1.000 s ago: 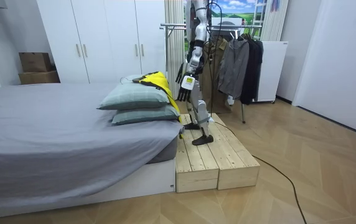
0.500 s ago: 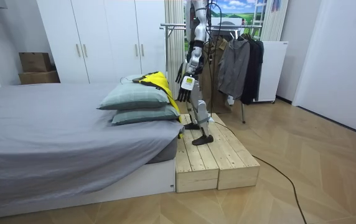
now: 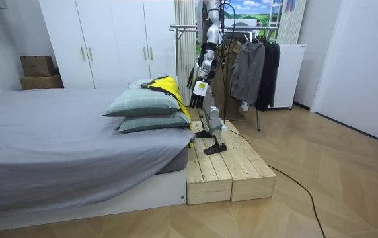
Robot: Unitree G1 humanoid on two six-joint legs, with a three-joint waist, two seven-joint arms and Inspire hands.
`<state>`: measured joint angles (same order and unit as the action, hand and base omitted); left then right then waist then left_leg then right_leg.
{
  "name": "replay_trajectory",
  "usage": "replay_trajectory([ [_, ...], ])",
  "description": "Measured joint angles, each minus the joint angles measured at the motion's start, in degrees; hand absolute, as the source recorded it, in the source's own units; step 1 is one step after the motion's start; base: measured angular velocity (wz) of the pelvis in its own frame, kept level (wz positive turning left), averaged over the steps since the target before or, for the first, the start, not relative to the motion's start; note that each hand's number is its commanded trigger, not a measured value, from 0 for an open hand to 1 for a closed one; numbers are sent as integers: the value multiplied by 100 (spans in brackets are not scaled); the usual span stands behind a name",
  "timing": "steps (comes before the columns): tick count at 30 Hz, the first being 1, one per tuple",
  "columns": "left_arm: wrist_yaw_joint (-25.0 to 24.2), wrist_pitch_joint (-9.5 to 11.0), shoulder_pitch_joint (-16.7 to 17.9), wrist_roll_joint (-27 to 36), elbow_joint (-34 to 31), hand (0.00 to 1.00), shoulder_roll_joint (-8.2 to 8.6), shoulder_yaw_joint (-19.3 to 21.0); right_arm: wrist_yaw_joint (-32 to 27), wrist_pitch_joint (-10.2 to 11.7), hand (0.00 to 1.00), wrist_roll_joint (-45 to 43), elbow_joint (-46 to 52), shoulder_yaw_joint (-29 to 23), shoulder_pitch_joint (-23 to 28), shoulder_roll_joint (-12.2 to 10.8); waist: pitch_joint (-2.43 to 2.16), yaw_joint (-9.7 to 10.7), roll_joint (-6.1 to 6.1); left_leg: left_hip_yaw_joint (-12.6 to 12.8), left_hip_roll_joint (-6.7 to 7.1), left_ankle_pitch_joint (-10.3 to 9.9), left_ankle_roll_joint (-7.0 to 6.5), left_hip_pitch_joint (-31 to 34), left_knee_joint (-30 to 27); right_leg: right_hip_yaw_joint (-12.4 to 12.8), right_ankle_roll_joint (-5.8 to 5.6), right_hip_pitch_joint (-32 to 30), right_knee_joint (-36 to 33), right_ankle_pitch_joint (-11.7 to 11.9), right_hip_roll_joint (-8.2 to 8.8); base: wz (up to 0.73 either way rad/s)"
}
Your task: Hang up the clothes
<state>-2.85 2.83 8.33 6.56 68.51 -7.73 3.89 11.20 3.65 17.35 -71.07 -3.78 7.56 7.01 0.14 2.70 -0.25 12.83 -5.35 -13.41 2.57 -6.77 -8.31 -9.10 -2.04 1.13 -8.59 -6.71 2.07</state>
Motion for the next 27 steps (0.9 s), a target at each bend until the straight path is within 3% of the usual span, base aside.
replay_trajectory([
  [27,3,-84,-2,0,-9,0,-5,51,-11,-3,0,-231,-15,-104,-47,3,4,16,-5,-59,7,0,0,12,-39,-50,-2,30,3,-4,20,1],
])
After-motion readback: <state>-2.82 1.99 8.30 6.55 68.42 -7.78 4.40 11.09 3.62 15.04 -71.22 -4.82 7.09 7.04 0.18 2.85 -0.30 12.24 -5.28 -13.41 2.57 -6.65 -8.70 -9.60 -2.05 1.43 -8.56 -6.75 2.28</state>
